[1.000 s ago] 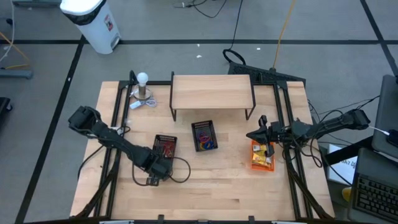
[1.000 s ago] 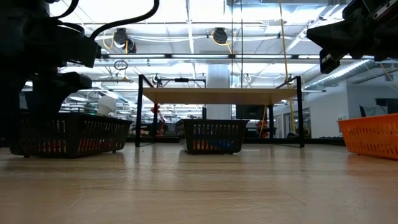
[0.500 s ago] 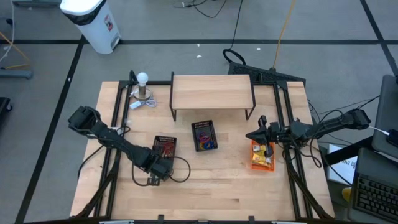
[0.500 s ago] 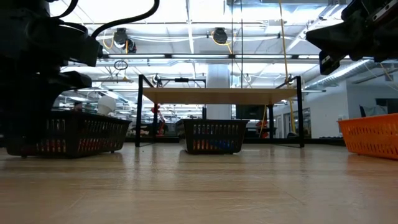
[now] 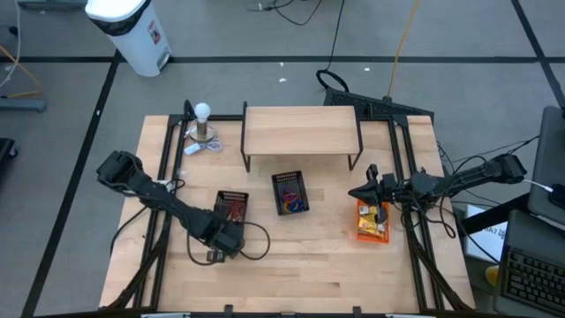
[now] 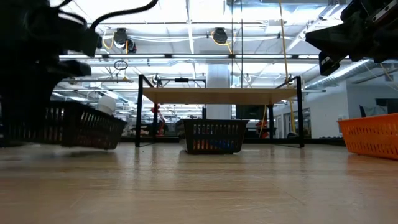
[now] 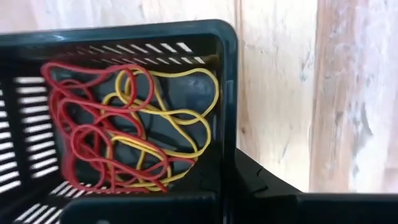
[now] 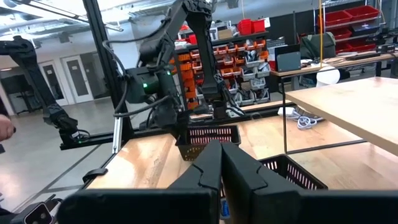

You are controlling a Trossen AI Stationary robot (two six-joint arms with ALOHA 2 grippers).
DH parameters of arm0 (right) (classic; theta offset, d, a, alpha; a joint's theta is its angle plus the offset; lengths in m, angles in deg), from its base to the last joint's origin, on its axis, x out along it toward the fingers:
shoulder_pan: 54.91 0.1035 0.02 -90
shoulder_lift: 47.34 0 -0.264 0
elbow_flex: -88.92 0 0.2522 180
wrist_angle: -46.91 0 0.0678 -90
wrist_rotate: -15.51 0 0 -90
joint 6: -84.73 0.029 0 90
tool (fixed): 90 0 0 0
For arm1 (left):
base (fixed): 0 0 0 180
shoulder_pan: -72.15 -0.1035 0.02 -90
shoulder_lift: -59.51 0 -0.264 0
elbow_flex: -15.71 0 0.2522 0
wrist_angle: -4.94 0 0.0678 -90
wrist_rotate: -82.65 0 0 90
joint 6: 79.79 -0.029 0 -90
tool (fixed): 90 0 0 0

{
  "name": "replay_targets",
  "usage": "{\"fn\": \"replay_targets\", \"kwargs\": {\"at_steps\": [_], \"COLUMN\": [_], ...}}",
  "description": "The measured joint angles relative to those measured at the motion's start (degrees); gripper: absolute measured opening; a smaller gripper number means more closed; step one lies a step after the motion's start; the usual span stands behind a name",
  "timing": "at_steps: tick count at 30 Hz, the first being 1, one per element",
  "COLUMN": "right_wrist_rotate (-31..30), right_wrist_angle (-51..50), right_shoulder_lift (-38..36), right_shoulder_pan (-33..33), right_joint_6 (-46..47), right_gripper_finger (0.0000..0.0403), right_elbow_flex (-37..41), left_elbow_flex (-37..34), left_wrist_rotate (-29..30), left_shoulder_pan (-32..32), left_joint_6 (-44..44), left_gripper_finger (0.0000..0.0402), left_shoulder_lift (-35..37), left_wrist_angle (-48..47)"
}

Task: Pick & Place Office Desk Supplies
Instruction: Put the left black bin on the shelf

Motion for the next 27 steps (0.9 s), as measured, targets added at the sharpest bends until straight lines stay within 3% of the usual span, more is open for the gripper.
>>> {"fn": "replay_targets", "kwargs": {"at_steps": [12, 27], "right_wrist_rotate": [0.0, 0.1], "right_wrist_angle": [0.0, 0.0], "right_shoulder_lift": [0.0, 0.0], "right_shoulder_pan": [0.0, 0.0], "right_joint_6": [0.0, 0.0], "right_gripper_finger": [0.0, 0.0], "right_elbow_flex": [0.0, 0.0], "left_elbow_flex": [11.4, 18.1], "left_wrist_rotate": [3.9, 4.6], "left_shoulder_pan": [0.0, -3.2], "left_joint_6": [-4.5, -10.3], "left_gripper_finger": [0.0001, 0.0001], "left_shoulder_lift": [0.0, 0.0], "left_wrist_angle": [-9.5, -13.3]}}
